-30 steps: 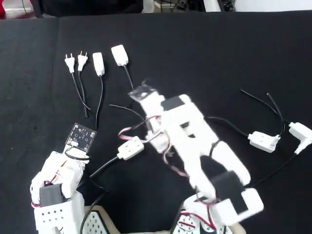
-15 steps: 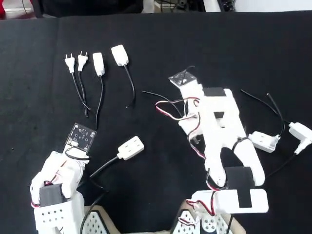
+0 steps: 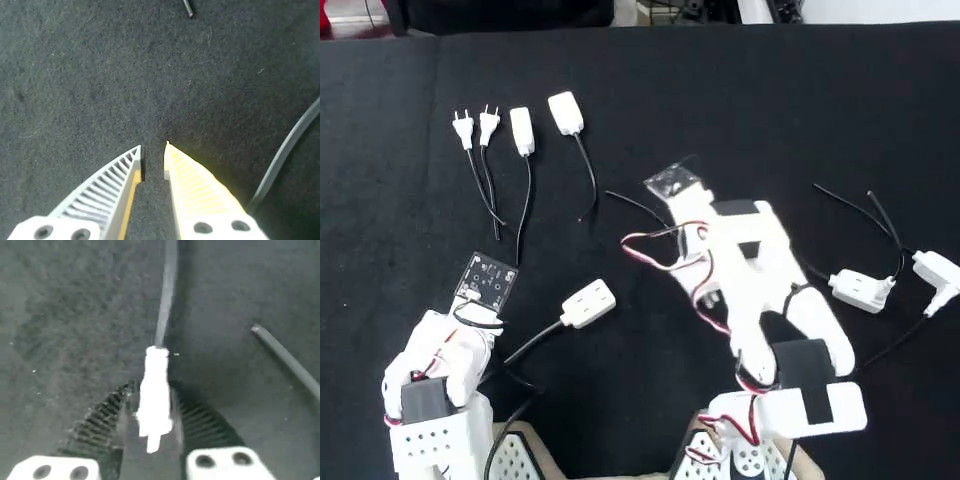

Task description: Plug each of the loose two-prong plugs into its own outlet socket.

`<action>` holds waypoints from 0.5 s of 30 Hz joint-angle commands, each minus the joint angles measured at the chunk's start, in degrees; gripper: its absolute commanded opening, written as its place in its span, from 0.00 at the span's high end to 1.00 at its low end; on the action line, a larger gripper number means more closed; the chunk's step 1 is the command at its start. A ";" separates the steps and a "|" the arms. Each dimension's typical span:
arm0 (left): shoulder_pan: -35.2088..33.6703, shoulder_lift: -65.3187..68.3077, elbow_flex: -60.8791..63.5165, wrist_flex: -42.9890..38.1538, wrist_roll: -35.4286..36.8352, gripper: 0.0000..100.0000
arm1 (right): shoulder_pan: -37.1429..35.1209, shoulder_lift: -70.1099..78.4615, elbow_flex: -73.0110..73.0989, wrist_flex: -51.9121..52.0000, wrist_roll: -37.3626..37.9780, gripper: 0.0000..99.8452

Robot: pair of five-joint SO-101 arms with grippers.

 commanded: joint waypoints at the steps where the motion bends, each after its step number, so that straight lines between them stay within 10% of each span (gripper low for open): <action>1: -0.57 0.00 -0.22 0.44 -0.44 0.91 | -3.52 -0.22 -0.40 1.32 0.53 0.84; 15: -0.57 -0.09 -0.22 0.53 -0.44 0.91 | -7.82 17.01 -23.08 21.80 0.62 0.84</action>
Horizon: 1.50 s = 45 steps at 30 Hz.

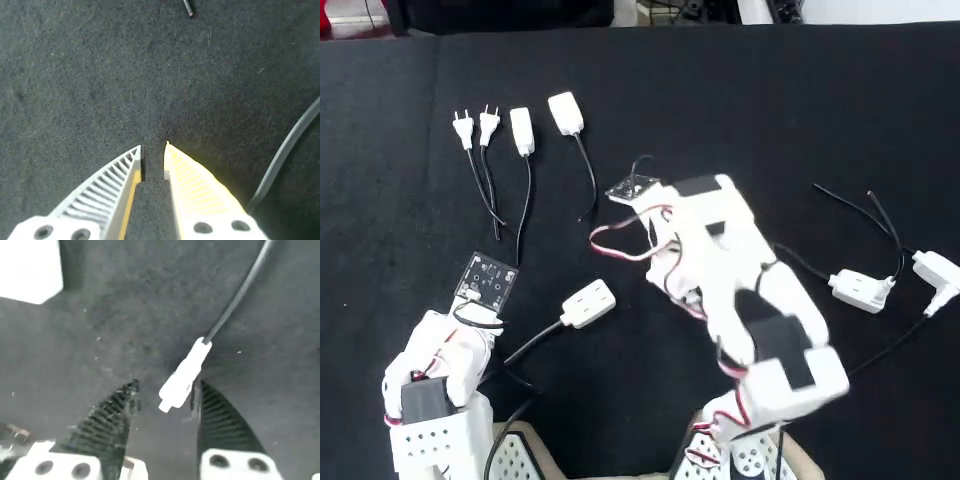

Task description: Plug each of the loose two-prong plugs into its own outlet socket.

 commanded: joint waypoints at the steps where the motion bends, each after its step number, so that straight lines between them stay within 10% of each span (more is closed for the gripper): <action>1: -0.57 -0.09 -0.22 0.53 -0.44 0.91 | -0.26 9.36 -9.80 2.90 0.26 0.84; 14: -0.57 -0.09 -0.13 0.53 -0.44 0.91 | 2.99 30.64 -36.35 20.48 0.53 0.84; 45: -0.57 -0.09 -0.13 0.53 -0.44 0.91 | 1.85 30.55 -33.01 20.75 -0.35 0.94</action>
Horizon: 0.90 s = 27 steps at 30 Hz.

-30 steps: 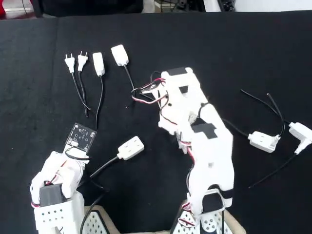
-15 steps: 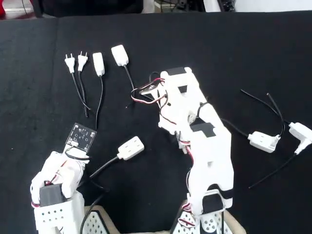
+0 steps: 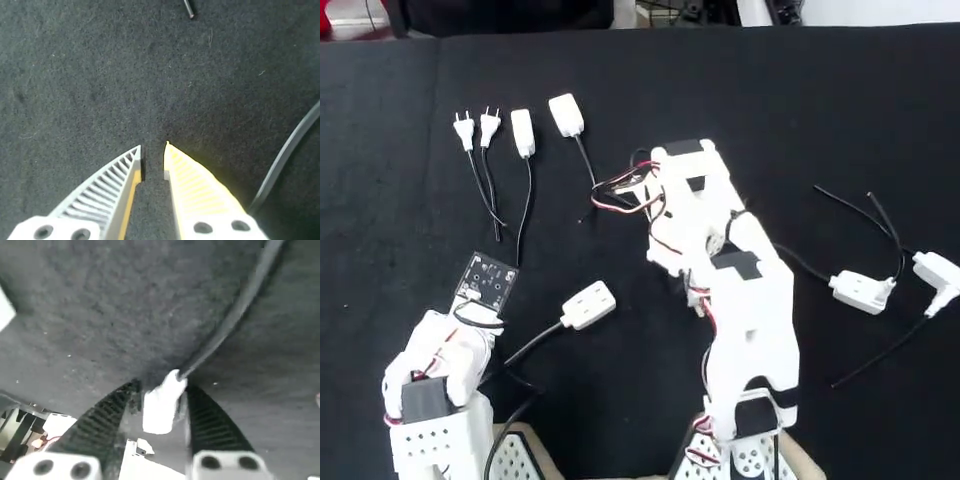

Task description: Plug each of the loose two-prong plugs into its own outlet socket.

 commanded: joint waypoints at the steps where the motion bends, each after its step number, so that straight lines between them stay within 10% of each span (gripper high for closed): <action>1: -0.57 -0.09 -0.13 0.53 -0.44 0.91 | -0.88 -4.00 1.27 1.67 -0.35 0.93; 8: -0.57 -0.09 -0.13 0.53 -0.44 0.91 | -2.99 -6.46 4.79 1.76 -0.44 0.73; 22: -1.80 -0.09 -0.22 0.53 -0.44 0.91 | -8.70 -2.51 11.38 1.76 -4.57 0.80; 27: -1.89 -0.09 -0.22 0.44 -0.44 0.91 | -9.05 -1.89 11.21 1.76 -6.51 0.97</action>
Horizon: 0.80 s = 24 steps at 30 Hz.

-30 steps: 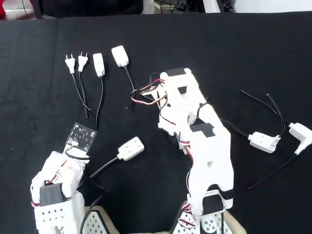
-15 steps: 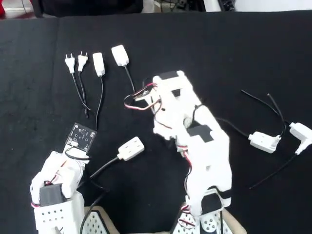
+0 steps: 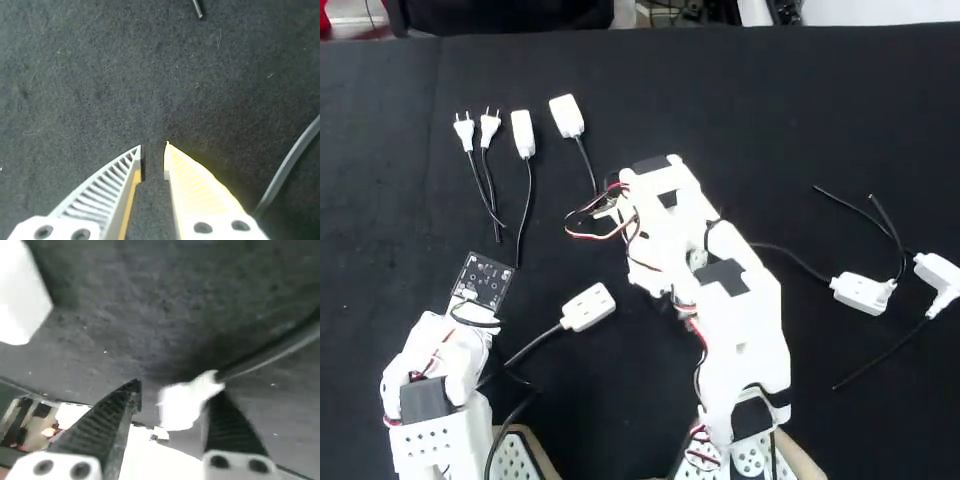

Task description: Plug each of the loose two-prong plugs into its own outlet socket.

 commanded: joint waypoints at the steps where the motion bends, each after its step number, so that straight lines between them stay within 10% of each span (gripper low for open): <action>1: -0.48 0.00 -0.22 0.44 -0.44 0.91 | -1.41 1.80 2.07 1.76 -1.41 0.99; 24: -0.31 0.00 -0.22 0.44 -0.44 0.91 | -1.49 -38.20 14.73 -8.79 -4.57 0.99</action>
